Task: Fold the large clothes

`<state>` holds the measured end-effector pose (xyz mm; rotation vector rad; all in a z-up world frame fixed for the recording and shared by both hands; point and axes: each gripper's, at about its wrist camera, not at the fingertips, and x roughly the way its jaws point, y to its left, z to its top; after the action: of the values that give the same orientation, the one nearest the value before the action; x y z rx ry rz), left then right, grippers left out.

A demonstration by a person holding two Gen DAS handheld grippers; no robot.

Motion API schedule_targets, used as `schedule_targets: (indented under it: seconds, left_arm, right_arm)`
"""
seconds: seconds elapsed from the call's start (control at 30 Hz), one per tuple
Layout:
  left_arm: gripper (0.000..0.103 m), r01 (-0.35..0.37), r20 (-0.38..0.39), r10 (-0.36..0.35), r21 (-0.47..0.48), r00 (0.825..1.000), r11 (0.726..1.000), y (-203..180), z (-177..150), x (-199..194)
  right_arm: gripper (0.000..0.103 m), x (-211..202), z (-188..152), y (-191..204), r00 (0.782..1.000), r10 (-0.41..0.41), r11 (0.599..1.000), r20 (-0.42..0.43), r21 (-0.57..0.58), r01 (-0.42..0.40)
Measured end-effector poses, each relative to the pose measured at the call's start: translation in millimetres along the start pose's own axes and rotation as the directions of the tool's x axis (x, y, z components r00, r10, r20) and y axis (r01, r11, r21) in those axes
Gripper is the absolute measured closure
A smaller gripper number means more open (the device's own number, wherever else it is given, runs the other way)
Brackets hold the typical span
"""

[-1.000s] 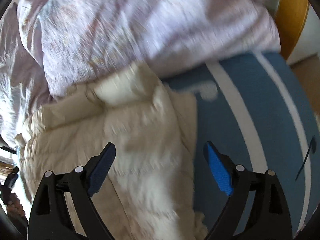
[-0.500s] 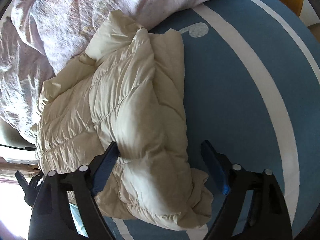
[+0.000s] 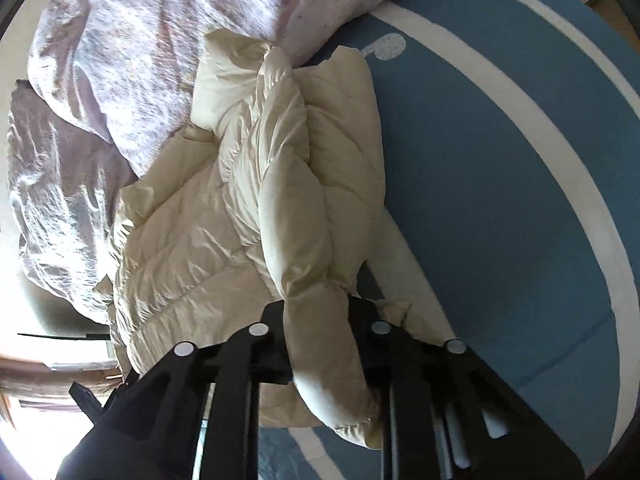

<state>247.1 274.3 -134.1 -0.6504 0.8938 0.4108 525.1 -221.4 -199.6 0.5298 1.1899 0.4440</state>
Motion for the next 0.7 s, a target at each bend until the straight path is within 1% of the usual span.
schedule_targets:
  seconds: [0.17, 0.3, 0.47, 0.57, 0.7]
  left_arm:
    - [0.088, 0.004, 0.024, -0.004, 0.005, 1.000, 1.000, 6, -8, -26]
    - [0.088, 0.005, 0.032, -0.005, 0.015, 0.999, 1.000, 19, -34, -48]
    - [0.088, -0.011, 0.021, 0.012, -0.008, 1.000, 1.000, 37, -69, -68]
    - [0.088, -0.027, 0.022, 0.028, -0.015, 0.999, 1.000, 47, -83, -78]
    - [0.087, -0.049, 0.018, 0.050, -0.036, 0.999, 0.998, 52, -96, -86]
  right_arm:
    - [0.089, -16, -19, 2, 1.000, 0.023, 0.999, 0.008, -0.026, -0.023]
    - [0.089, -20, -40, -8, 0.999, 0.045, 0.999, -0.020, -0.028, -0.046]
    - [0.089, -23, -76, -21, 0.995, 0.083, 0.996, -0.058, -0.029, -0.085]
    - [0.089, -26, -91, -25, 0.992, 0.105, 0.994, -0.075, -0.022, -0.107]
    - [0.089, -24, -107, -17, 0.993, 0.093, 0.994, -0.078, -0.048, -0.097]
